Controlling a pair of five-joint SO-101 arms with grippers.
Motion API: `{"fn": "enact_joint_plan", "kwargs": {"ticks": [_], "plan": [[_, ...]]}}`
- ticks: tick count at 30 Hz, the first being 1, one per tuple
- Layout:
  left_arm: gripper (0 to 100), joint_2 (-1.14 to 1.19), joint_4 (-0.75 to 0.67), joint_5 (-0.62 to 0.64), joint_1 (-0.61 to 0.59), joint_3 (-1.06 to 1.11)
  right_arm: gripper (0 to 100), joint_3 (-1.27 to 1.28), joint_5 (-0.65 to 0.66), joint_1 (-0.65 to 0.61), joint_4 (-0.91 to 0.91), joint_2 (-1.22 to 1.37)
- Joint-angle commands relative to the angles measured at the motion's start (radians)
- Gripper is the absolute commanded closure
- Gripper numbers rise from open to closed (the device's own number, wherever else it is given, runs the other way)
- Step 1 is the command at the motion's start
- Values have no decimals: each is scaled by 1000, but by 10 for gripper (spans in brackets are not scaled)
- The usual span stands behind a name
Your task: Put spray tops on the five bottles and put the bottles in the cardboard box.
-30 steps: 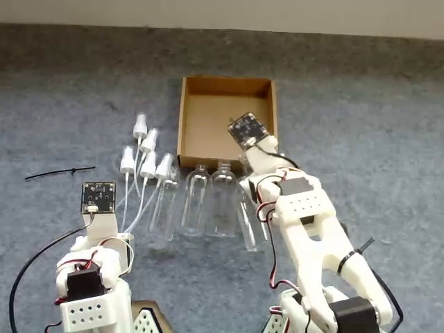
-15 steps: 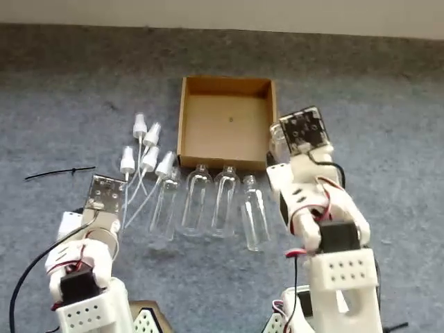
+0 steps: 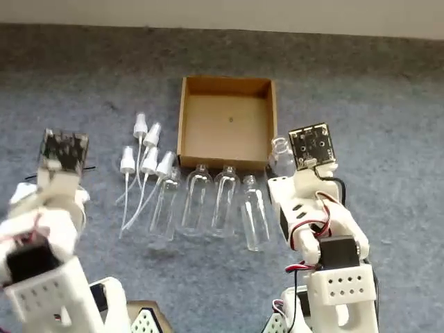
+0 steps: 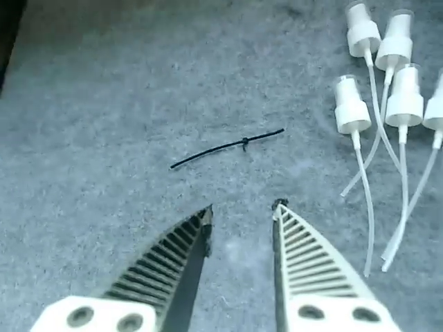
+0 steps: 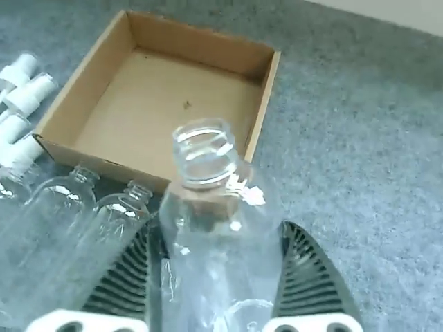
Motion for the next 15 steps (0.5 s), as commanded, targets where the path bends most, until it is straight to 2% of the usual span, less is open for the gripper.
{"fn": "enact_joint_plan", "kwargs": {"ticks": [1, 4, 8, 15], "plan": [[832, 470, 121, 14, 91, -400, 990, -10, -8, 10, 2, -15], [813, 707, 176, 61, 151, -598, 993, -10, -9, 10, 4, -15], [813, 987, 183, 163, 206, -811, 993, -8, -9, 10, 5, -15], [813, 1369, 166, 315, 294, -1063, 993, -8, -8, 10, 4, -15]]}}
